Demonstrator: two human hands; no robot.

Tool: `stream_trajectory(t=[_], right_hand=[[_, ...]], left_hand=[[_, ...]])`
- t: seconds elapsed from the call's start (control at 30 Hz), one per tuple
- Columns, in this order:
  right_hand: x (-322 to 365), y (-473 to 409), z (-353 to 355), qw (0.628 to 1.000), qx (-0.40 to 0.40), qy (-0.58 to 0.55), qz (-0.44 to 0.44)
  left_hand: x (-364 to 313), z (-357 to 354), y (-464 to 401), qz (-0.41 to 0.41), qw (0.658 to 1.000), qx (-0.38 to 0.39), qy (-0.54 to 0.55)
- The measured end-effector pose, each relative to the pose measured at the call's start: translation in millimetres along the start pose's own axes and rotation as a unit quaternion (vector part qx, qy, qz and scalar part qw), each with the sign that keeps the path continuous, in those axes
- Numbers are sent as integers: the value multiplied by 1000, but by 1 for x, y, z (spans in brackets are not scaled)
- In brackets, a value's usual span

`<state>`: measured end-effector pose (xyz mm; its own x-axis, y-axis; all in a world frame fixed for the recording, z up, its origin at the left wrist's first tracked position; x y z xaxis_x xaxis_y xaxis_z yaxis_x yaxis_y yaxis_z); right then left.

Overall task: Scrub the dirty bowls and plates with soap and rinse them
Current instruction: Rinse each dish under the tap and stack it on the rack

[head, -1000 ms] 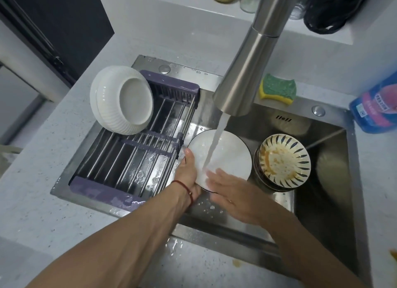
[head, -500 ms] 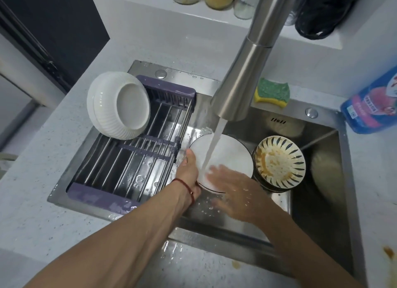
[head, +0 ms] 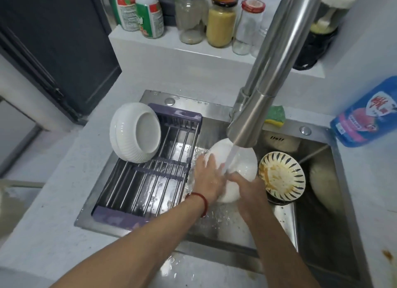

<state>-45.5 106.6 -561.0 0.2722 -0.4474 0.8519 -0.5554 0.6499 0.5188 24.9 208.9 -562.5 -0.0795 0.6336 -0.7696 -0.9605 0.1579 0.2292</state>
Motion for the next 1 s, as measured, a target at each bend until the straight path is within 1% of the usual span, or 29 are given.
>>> stream_trajectory(t=[0.03, 0.07, 0.13, 0.17, 0.2, 0.23, 0.27, 0.3, 0.33, 0.4, 0.43, 0.53, 0.6, 0.67, 0.73, 0.8, 0.9, 1.0], right_hand=[[2, 1, 2, 999, -1, -39, -26], [4, 4, 8, 998, 1, -61, -23], [14, 18, 3, 980, 73, -141, -122], [13, 16, 7, 971, 104, -174, -124], [15, 21, 3, 952, 118, -226, -172], [13, 21, -1, 965, 64, -213, -139], [11, 25, -9, 970, 59, -191, -138], [12, 26, -21, 962, 68, -202, -173], [12, 25, -30, 960, 65, -201, -183], [12, 29, -52, 962, 35, -202, -182], [10, 27, -62, 960, 36, -208, -183], [8, 26, -80, 964, 45, -176, -194], [8, 27, -80, 962, 65, -162, -212], [4, 23, -71, 961, 69, -154, -221], [-1, 21, -58, 963, 56, -151, -218], [-7, 20, -44, 967, 50, -148, -204], [-11, 15, -23, 977, 30, -119, -172], [-16, 8, -7, 976, -5, -92, -197]], left_hand=[[6, 2, 0, -7, 1000, -21, -20], [6, 9, 1, -3, 999, -47, -16], [6, 27, -4, 45, 994, -82, 65], [5, 35, -7, 85, 986, -86, 112], [5, 42, -10, 128, 977, -73, 158], [4, 53, -15, 174, 963, -53, 201], [5, 63, -21, 216, 946, -31, 239], [5, 73, -29, 253, 930, -8, 266], [3, 81, -34, 271, 920, 11, 282], [-4, 107, -47, 263, 921, 13, 286], [-8, 118, -54, 252, 926, 0, 282], [-18, 158, -73, 173, 948, -84, 255], [-16, 180, -85, 112, 964, -143, 196], [-12, 194, -91, 70, 975, -178, 117], [-5, 196, -95, 57, 979, -192, 47], [3, 190, -96, 62, 979, -196, 2], [12, 178, -97, 65, 976, -203, -36], [15, 170, -100, 56, 972, -222, -58]])
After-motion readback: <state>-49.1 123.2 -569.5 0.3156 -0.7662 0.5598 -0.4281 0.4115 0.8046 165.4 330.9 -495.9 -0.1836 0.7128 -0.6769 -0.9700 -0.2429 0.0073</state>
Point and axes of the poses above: each hand's wrist, its own y-axis away from the middle knuckle, its own z-axis out of the back of the hand, x = y × z, the point moved 2 cm from there along -y, towards the middle knuckle, and after that the axes turned 14 degrees about -x, right-handed, at the moved point
